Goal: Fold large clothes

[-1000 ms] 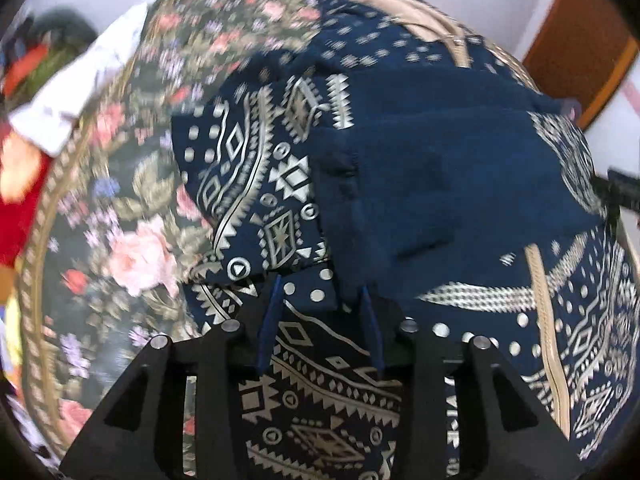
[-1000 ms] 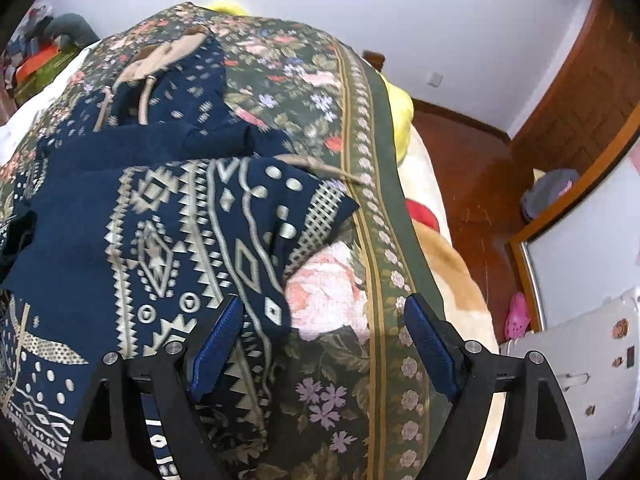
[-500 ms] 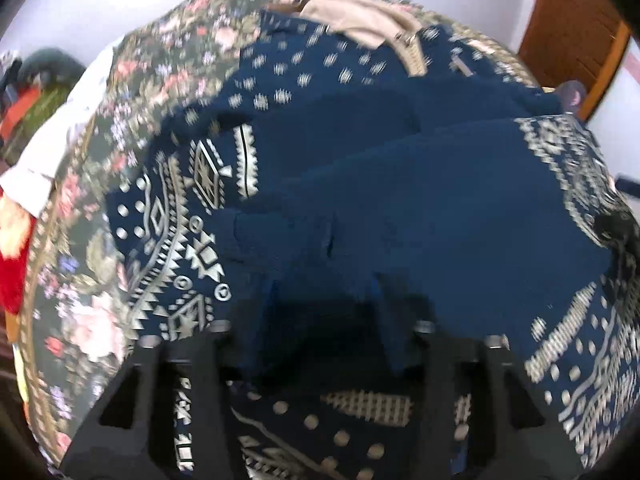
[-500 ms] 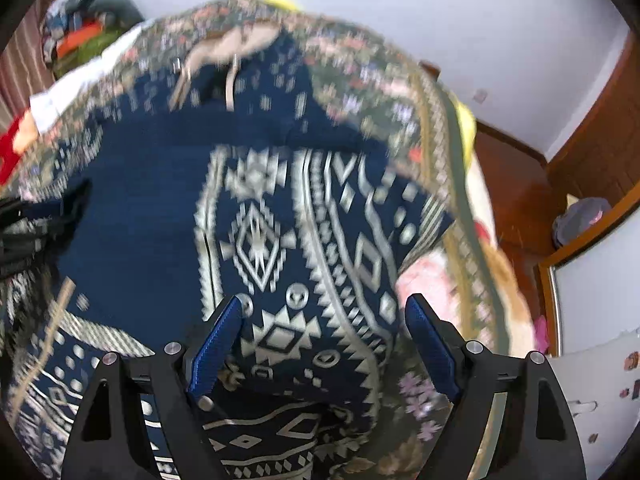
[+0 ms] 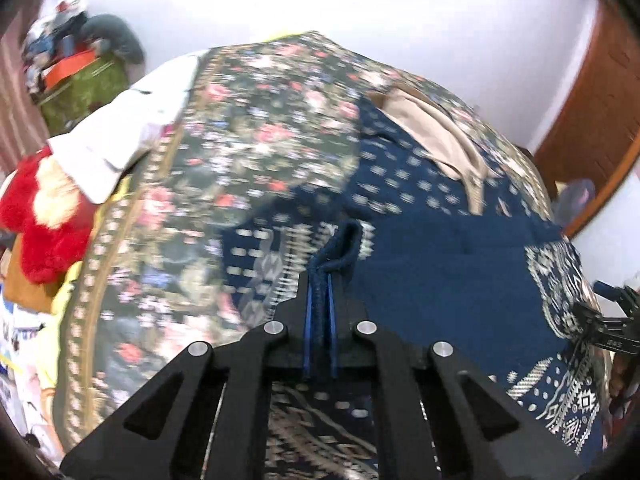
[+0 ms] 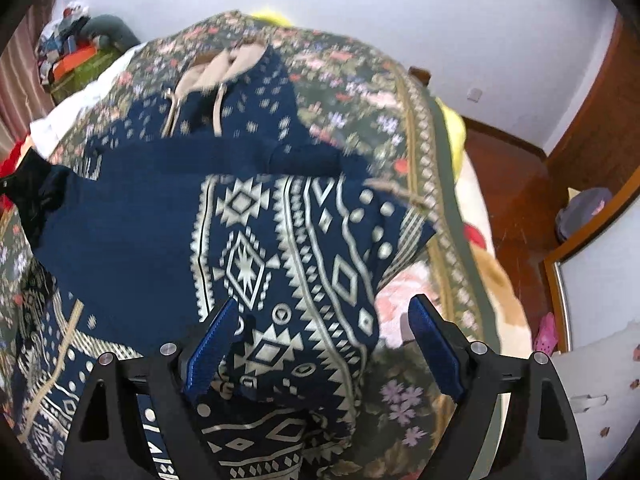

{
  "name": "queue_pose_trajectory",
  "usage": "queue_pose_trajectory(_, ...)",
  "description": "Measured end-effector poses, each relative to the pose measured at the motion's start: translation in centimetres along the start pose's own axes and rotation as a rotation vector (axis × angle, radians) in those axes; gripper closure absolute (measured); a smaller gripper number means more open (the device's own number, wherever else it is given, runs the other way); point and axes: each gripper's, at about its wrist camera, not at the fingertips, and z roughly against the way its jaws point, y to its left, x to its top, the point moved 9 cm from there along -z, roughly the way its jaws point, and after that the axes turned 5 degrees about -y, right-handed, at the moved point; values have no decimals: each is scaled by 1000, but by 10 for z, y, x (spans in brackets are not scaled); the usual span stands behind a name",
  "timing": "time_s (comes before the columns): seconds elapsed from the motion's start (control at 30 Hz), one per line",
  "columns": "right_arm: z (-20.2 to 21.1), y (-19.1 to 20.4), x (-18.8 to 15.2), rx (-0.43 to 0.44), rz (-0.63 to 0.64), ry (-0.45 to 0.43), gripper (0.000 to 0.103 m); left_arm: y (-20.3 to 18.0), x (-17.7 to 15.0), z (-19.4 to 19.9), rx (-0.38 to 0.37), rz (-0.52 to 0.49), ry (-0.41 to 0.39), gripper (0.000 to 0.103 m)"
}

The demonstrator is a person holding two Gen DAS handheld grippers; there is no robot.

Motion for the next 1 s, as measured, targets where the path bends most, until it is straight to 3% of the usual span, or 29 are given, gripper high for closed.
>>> queue_pose_trajectory(0.13,-3,-4,3,-21,3,1,17,27,-17,-17,7,59,64,97)
queue_pose_trajectory(0.3,-32,-8,-19,-37,6,100,15,51,-54,-45,49,116,141,97)
queue_pose_trajectory(0.53,-30,-10,-22,-44,41,109,11,69,-73,-50,191,24,166,95)
queue_pose_trajectory(0.73,-21,-21,-19,-44,53,121,10,76,-72,-21,142,3,177,92)
queue_pose_trajectory(0.83,-7,-25,-10,-52,77,94,10,69,-57,-3,125,-37,146,76)
queue_pose_trajectory(0.9,5,-26,3,-43,88,58,10,61,-42,8,111,-55,109,60)
queue_pose_trajectory(1.0,22,-24,28,-15,86,-1,10,44,-14,21,79,-69,50,50)
